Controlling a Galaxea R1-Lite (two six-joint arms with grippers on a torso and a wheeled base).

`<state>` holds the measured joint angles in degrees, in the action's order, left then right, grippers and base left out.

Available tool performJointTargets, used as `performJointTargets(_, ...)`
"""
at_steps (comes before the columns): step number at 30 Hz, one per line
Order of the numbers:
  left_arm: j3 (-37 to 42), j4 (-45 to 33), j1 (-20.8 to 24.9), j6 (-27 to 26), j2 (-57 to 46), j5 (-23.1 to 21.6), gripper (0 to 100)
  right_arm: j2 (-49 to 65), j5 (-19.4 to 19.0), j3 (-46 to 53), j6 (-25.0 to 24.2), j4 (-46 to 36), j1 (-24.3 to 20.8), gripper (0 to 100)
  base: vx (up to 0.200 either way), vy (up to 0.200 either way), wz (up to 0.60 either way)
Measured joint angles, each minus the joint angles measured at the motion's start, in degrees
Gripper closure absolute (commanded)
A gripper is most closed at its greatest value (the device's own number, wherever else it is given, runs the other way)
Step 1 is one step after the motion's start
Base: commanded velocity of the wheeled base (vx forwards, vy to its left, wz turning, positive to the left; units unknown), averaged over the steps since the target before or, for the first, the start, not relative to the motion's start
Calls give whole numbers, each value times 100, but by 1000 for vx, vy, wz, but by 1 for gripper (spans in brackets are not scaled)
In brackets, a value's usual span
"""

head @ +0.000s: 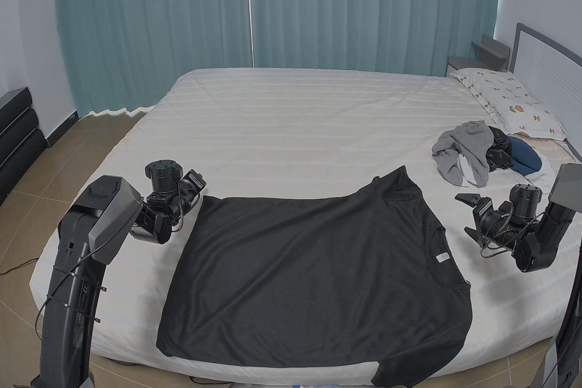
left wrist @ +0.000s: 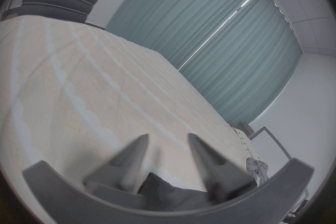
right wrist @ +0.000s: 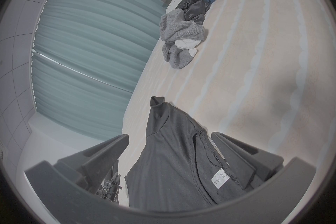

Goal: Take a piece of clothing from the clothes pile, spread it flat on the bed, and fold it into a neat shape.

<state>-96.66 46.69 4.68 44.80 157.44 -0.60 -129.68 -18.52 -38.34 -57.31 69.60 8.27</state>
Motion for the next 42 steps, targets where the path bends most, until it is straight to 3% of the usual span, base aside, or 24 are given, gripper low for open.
performJointTargets(6,190,-5,9,165,-16,-460,0,-6,0,0,0,0,-9,0,0,0,0)
performJointTargets(14,405,0,118,138,-28,-501,0,-17,-1,-9,5,-11,-17,0,0,0,0)
performJointTargets(15,433,6,138,129,-28,-503,100,-20,-1,-13,7,-7,-17,0,0,0,0)
performJointTargets(42,631,591,35,-2,-17,-132,100,-50,-9,-44,13,-11,20,0,0,0,0)
